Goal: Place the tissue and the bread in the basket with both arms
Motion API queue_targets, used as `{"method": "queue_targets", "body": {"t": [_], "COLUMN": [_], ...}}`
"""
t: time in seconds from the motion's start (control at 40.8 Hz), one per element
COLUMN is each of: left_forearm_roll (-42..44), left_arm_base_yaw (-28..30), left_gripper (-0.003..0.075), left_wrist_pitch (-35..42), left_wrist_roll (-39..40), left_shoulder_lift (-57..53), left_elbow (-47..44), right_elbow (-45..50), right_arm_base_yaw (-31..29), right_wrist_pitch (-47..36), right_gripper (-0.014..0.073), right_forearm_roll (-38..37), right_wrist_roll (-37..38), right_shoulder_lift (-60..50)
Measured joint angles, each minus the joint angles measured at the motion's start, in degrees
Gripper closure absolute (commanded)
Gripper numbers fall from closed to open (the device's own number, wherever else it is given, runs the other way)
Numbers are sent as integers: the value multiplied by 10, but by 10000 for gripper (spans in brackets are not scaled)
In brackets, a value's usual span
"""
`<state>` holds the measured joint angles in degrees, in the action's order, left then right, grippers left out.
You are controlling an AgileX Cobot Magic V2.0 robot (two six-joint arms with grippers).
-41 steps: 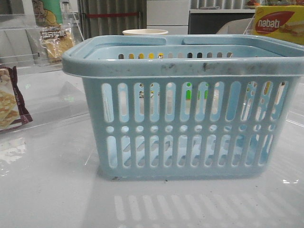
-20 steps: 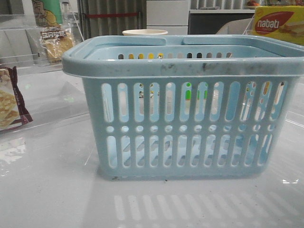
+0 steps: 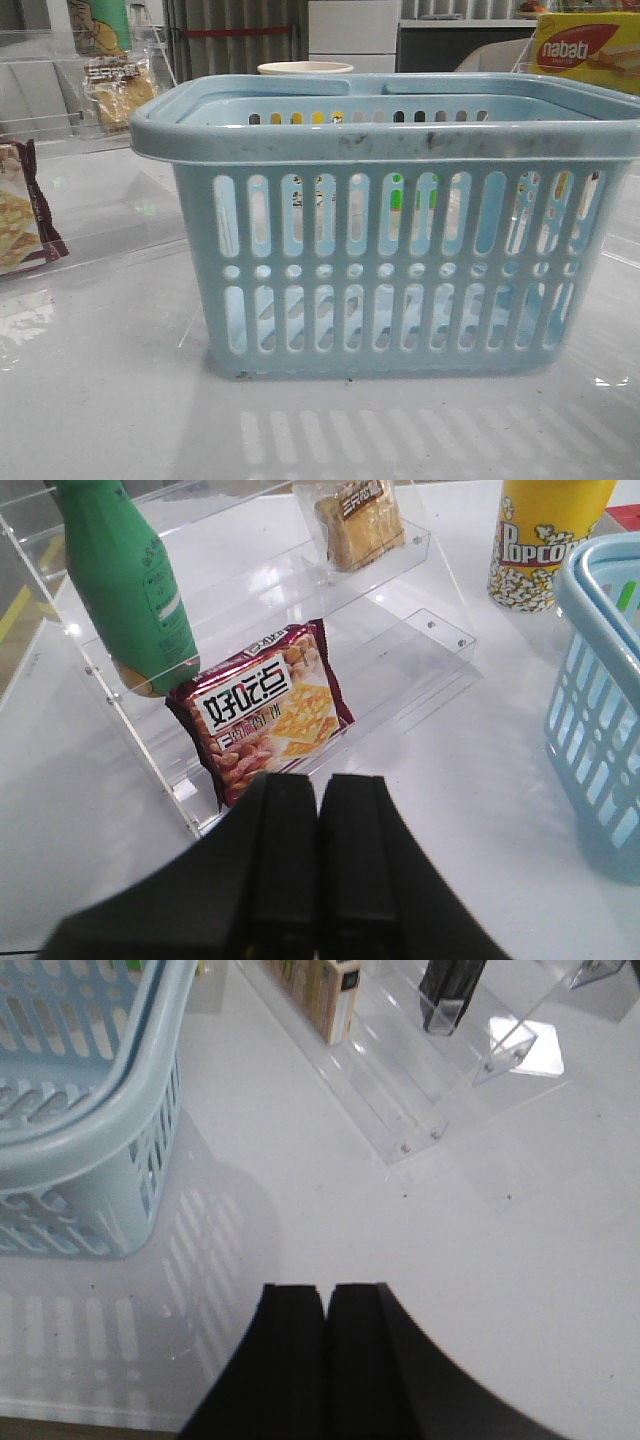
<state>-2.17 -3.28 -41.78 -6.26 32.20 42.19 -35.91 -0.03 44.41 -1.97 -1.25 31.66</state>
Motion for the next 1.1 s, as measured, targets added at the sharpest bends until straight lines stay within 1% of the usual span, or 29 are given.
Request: {"method": "queue_targets", "body": {"t": [0.098, 0.147, 0.171, 0.245, 0.318, 0.392, 0.416, 0.588, 0.735, 0.955, 1.102], "left_forearm_roll": [0, 0, 0, 0, 0, 0, 0, 0, 0, 0, 0], "left_arm_base_yaw": [0, 0, 0, 0, 0, 0, 0, 0, 0, 0, 0], "left_gripper": [614, 579, 556, 451, 313, 231, 220, 244, 278, 337, 360], "left_wrist_pitch": [-1, -1, -2, -2, -2, -1, 0, 4, 9, 18, 24], "left_wrist_roll": [0, 0, 0, 0, 0, 0, 0, 0, 0, 0, 0], "left_shoulder_lift": [17, 26, 31, 42, 52, 62, 65, 85, 104, 127, 134], "left_elbow": [0, 0, 0, 0, -2, -3, -4, -6, -7, -7, -7], "right_elbow": [5, 6, 6, 7, 7, 7, 7, 7, 6, -47, -109], "right_arm_base_yaw": [0, 0, 0, 0, 0, 0, 0, 0, -10, -79, -125], "right_wrist_pitch": [1, 1, 1, 1, 1, 1, 1, -4, -29, -44, -46], "right_gripper": [525, 483, 445, 312, 161, 77, 67, 65, 65, 65, 65], "right_forearm_roll": [0, 0, 0, 0, 0, 0, 0, 0, -3, -5, -6], "right_wrist_roll": [0, 0, 0, 0, 1, 1, 2, 16, 37, 48, 49], "right_shoulder_lift": [11, 17, 19, 24, 29, 33, 35, 50, 77, 171, 269]}}
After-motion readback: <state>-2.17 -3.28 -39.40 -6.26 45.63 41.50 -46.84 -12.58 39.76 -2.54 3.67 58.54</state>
